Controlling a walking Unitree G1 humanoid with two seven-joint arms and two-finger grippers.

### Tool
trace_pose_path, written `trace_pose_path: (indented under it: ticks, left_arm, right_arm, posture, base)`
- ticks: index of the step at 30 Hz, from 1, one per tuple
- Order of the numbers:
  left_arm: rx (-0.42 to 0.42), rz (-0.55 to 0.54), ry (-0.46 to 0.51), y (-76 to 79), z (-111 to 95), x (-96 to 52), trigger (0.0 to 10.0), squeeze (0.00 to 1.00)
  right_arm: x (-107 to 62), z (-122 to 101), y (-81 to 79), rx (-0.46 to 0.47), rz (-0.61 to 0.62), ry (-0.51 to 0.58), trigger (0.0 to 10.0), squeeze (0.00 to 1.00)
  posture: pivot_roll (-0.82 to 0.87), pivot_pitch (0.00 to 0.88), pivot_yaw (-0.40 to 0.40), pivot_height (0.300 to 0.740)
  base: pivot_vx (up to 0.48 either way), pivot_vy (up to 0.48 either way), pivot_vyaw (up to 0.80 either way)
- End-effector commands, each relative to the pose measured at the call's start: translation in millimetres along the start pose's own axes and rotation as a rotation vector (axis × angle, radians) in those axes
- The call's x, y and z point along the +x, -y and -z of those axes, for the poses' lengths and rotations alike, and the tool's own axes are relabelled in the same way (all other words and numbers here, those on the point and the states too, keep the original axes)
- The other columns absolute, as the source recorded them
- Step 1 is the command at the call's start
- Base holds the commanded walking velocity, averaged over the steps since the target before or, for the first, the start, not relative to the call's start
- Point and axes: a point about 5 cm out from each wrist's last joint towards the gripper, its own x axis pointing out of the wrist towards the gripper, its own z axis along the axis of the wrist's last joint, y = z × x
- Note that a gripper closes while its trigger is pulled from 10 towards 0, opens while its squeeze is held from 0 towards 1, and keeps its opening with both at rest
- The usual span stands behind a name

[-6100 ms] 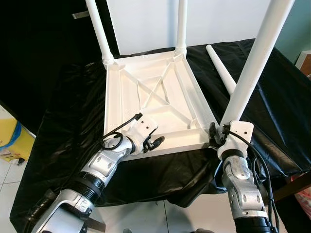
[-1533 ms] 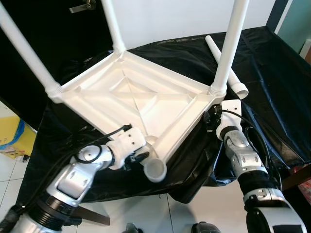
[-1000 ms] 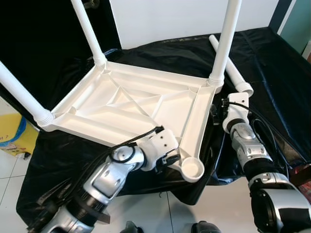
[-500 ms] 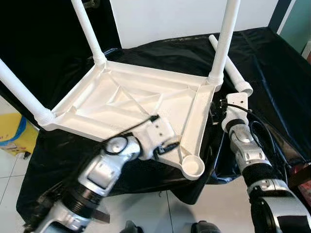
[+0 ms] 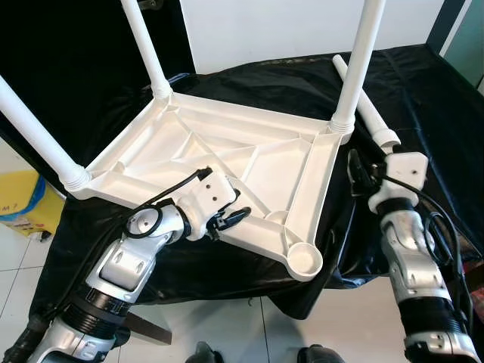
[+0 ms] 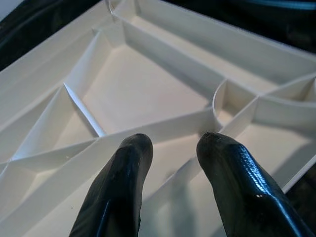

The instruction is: Building children table

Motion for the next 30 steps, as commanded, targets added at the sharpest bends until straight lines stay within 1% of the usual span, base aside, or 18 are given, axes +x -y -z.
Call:
trace_pose_path:
  ticks: [1, 2, 3, 6, 7, 9, 10, 11, 12, 13, 14, 17, 19, 21, 26, 27, 29, 30]
  left_arm:
    - [0.034, 0.091, -0.039, 4.0, 6, 0.4, 10.0, 0.0]
    - [0.034, 0.091, -0.039, 4.0, 6, 0.4, 10.0, 0.0]
    - [0.03, 0.091, -0.039, 2.5, 7, 0.4, 10.0, 1.0]
    - [0.023, 0.104, -0.032, 2.3, 6, -0.5, 10.0, 1.0]
    - [0.016, 0.131, -0.022, 4.0, 6, -2.7, 10.0, 1.0]
    - [0.016, 0.131, -0.022, 4.0, 6, -2.7, 10.0, 1.0]
    - [0.005, 0.168, -0.002, 7.2, 4, -6.4, 10.0, 1.0]
    - [-0.01, 0.214, 0.019, 12.2, 2, -11.5, 10.0, 0.89]
    - [-0.01, 0.214, 0.019, 12.2, 2, -11.5, 10.0, 0.89]
    - [-0.02, 0.243, 0.033, 15.4, 1, -14.8, 10.0, 0.0]
    - [-0.02, 0.243, 0.033, 15.4, 1, -14.8, 10.0, 0.0]
    - [-0.081, 0.331, 0.062, 29.0, 0, -18.9, 10.0, 0.0]
    - [-0.087, 0.345, 0.058, 32.0, 1, -17.9, 10.0, 0.0]
    - [-0.071, 0.362, 0.011, 37.8, 9, -13.7, 10.0, 0.0]
    - [-0.067, 0.355, -0.022, 39.9, 15, -8.6, 10.0, 0.0]
    - [-0.061, 0.337, -0.038, 38.8, 16, -5.4, 10.0, 0.0]
    - [-0.061, 0.337, -0.038, 38.8, 16, -5.4, 10.0, 0.0]
    - [-0.049, 0.316, -0.062, 37.2, 19, -1.9, 10.0, 0.0]
  right_arm:
    - [-2.6, -6, 0.7, 0.011, -0.015, 0.027, 10.0, 0.0]
    - [-2.6, -6, 0.7, 0.011, -0.015, 0.027, 10.0, 0.0]
    - [-6.4, -9, 1.9, 0.016, -0.017, 0.032, 10.0, 0.0]
    - [-11.5, -11, 3.1, 0.019, -0.017, 0.035, 10.0, 0.0]
    - [-17.3, -11, 4.2, 0.017, -0.017, 0.031, 10.0, 0.0]
    - [-17.3, -11, 4.2, 0.017, -0.017, 0.031, 10.0, 0.0]
    - [-23.2, -11, 5.8, 0.014, -0.015, 0.025, 10.0, 0.0]
    - [-28.7, -11, 7.9, 0.01, -0.013, 0.016, 10.0, 0.0]
    - [-28.7, -11, 7.9, 0.01, -0.013, 0.016, 10.0, 0.0]
    - [-32.0, -11, 9.3, 0.008, -0.012, 0.01, 10.0, 0.0]
    - [-32.0, -11, 9.3, 0.008, -0.012, 0.01, 10.0, 0.0]
    - [-37.9, -9, 15.3, -0.008, -0.005, -0.013, 10.0, 0.0]
    - [-38.4, -9, 16.5, -0.01, -0.004, -0.018, 10.0, 0.0]
    - [-37.4, -11, 17.3, -0.01, -0.004, -0.02, 10.0, 0.0]
    - [-35.6, -12, 17.6, -0.012, -0.002, -0.02, 10.0, 0.0]
    - [-34.8, -13, 17.5, -0.013, -0.003, -0.021, 10.0, 0.0]
    - [-34.8, -13, 17.5, -0.013, -0.003, -0.021, 10.0, 0.0]
    - [-33.8, -13, 17.3, -0.013, -0.003, -0.02, 10.0, 0.0]
  posture:
    - [-0.1, 0.099, 0.059, 0.74]
    - [-0.1, 0.099, 0.059, 0.74]
    - [-0.11, 0.103, 0.065, 0.74]
    - [-0.12, 0.105, 0.067, 0.74]
    - [-0.12, 0.106, 0.069, 0.74]
    - [-0.12, 0.106, 0.069, 0.74]
    - [-0.13, 0.111, 0.071, 0.74]
    - [-0.13, 0.113, 0.077, 0.74]
    - [-0.13, 0.113, 0.077, 0.74]
    - [-0.13, 0.113, 0.077, 0.74]
    - [-0.13, 0.113, 0.077, 0.74]
    - [-0.14, 0.116, 0.081, 0.74]
    - [-0.14, 0.116, 0.081, 0.74]
    - [-0.14, 0.116, 0.081, 0.74]
    - [-0.14, 0.116, 0.082, 0.74]
    - [-0.13, 0.116, 0.08, 0.74]
    - [-0.13, 0.116, 0.08, 0.74]
    - [-0.13, 0.116, 0.081, 0.74]
  base:
    - [0.0, 0.0, 0.0]
    - [0.0, 0.0, 0.0]
    - [0.0, 0.0, 0.0]
    - [0.0, 0.0, 0.0]
    - [0.0, 0.0, 0.0]
    - [0.0, 0.0, 0.0]
    - [0.0, 0.0, 0.0]
    - [0.0, 0.0, 0.0]
    - [0.0, 0.0, 0.0]
    - [0.0, 0.0, 0.0]
    - [0.0, 0.0, 0.0]
    - [0.0, 0.0, 0.0]
    - [0.0, 0.0, 0.0]
    - [0.0, 0.0, 0.0]
    - [0.0, 0.0, 0.0]
    - [0.0, 0.0, 0.0]
    - [0.0, 0.0, 0.0]
    - [0.0, 0.0, 0.0]
